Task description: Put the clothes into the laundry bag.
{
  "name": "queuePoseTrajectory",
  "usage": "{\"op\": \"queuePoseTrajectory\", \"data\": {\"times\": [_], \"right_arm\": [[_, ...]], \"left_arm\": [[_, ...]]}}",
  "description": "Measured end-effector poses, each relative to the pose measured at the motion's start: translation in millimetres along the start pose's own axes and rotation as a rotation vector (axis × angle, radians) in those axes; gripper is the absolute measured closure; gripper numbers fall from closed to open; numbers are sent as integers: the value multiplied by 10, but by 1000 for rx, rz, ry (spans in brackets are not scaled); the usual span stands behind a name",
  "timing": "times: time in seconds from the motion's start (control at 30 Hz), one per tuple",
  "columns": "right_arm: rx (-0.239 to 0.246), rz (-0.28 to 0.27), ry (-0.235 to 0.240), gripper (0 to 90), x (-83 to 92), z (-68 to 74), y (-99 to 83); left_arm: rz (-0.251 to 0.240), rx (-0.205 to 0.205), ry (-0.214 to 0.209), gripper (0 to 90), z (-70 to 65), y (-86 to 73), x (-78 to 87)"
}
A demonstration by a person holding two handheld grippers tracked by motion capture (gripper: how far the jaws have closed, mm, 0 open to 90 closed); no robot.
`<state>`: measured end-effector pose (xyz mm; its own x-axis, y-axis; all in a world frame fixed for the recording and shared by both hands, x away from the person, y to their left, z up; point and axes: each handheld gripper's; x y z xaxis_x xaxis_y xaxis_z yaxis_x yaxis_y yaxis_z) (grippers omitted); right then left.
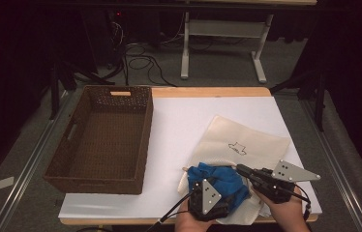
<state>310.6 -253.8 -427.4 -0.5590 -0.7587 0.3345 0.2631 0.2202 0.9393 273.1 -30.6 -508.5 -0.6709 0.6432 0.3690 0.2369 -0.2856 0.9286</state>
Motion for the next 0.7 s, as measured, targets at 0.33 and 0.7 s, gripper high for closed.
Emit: {"op": "queuePoseTrajectory", "data": {"times": [0.33,0.7], "right_arm": [[0,-6,12,900,-8,21,5],[6,-15,22,900,-3,61,28]], "left_arm": [[88,38,-49,690,10,-49,-98],[43,-8,-14,812,-42,191,-135]]}}
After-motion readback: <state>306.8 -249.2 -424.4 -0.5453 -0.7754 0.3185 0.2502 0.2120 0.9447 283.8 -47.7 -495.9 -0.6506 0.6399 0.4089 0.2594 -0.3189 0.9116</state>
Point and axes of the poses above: each handheld gripper's, and its own axes: x roughly backward along the jaws, y roughly out of its top, z roughly to its left, and after that the axes turned 4 degrees about -x, right-handed
